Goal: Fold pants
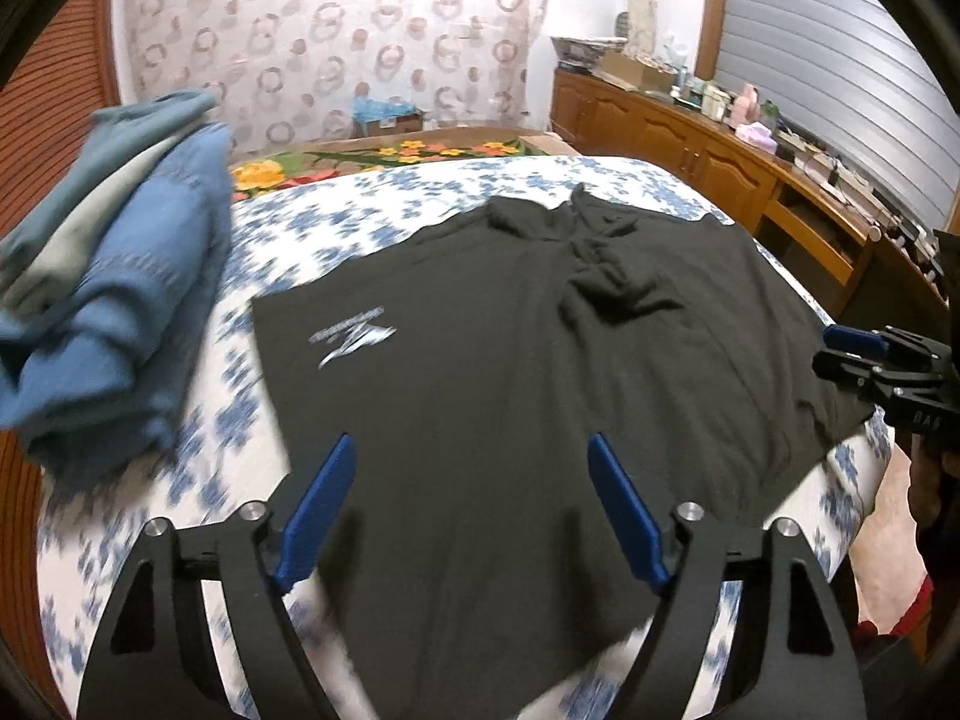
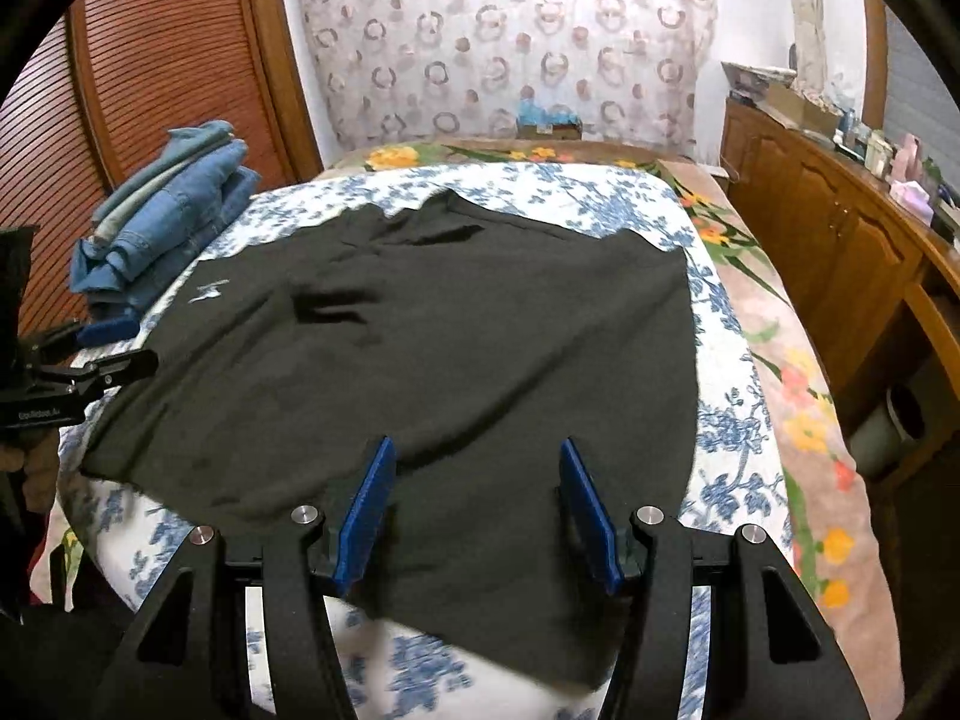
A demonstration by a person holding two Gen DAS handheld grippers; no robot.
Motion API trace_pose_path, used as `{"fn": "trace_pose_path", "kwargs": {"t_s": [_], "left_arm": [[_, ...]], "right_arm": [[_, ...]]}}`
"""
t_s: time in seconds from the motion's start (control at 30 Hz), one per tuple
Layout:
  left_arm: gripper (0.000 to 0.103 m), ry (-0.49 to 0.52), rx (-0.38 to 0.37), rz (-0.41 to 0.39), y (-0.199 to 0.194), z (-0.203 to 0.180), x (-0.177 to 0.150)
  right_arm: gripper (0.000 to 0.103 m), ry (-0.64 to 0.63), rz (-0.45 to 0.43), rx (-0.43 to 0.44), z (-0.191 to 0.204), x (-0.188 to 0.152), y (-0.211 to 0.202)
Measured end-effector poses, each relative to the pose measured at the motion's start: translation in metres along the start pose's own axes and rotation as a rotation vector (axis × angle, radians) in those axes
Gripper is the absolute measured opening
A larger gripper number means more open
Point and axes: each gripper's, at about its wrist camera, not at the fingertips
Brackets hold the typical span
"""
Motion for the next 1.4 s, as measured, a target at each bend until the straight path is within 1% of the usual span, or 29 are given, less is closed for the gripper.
{"fn": "trace_pose_path", "kwargs": {"t_s": [0.13,0.27,0.37,0.53,0.6,0.7,0.73,0.8,0.83,0.9,0.93,0.97,1.0,1.07,1.2,1.4], "left_arm": [[0.07,-0.047,0.005,-0.001,-0.015,0.011,-0.022],[0.062,-0.086,0.016,0.02,-0.021,0.021,-0.043],[0.06,-0.102,0.023,0.028,-0.025,0.024,-0.054],[0.055,-0.092,0.017,0.049,-0.032,0.018,-0.067],[0.054,-0.081,0.027,0.047,-0.035,0.016,-0.073],[0.046,-0.082,0.035,0.044,-0.038,0.014,-0.076],[0.046,-0.072,0.041,0.043,-0.038,0.013,-0.078],[0.042,-0.047,0.061,0.044,-0.037,0.01,-0.079],[0.038,-0.031,0.056,0.042,-0.037,0.008,-0.08],[0.022,-0.013,0.034,0.044,-0.036,0.005,-0.079],[0.019,-0.004,0.025,0.047,-0.035,0.003,-0.078],[0.012,0.004,0.014,0.048,-0.034,0.002,-0.078],[0.008,0.006,0.008,0.048,-0.033,0.001,-0.077],[0.006,0.005,0.007,0.045,-0.032,-0.001,-0.075],[0.005,0.004,-0.02,0.023,-0.035,-0.005,-0.063],[0.005,0.063,-0.05,-0.007,-0.034,-0.024,-0.036]], "right_arm": [[0.059,-0.011,-0.004,0.016,0.004,-0.007,-0.009],[0.059,-0.011,-0.011,0.019,0.003,-0.009,-0.013],[0.059,-0.001,-0.011,0.03,0.003,-0.012,-0.013],[0.059,-0.025,-0.007,0.035,0.013,-0.015,-0.016],[0.059,-0.038,-0.007,0.032,0.015,-0.017,-0.017],[0.059,-0.044,-0.006,0.03,0.017,-0.018,-0.019],[0.059,-0.043,-0.007,0.032,0.016,-0.018,-0.019],[0.059,-0.04,-0.008,0.031,0.016,-0.018,-0.021],[0.059,-0.038,-0.009,0.031,0.016,-0.019,-0.021],[0.059,-0.032,-0.006,0.029,0.015,-0.02,-0.02],[0.059,-0.03,-0.004,0.028,0.015,-0.021,-0.019],[0.059,-0.028,-0.002,0.028,0.015,-0.021,-0.018],[0.059,-0.026,0.0,0.029,0.015,-0.021,-0.018],[0.059,-0.025,0.001,0.028,0.015,-0.022,-0.018],[0.059,-0.015,0.002,0.026,0.01,-0.024,-0.019],[0.059,0.014,-0.005,0.028,0.001,-0.027,-0.022]]}}
Point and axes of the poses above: each gripper's, at about its wrist camera, not at the fingertips, and y roughly the way its jaws point, z to its left, x to its top, and after that the axes turned 15 degrees about -x, right-handed
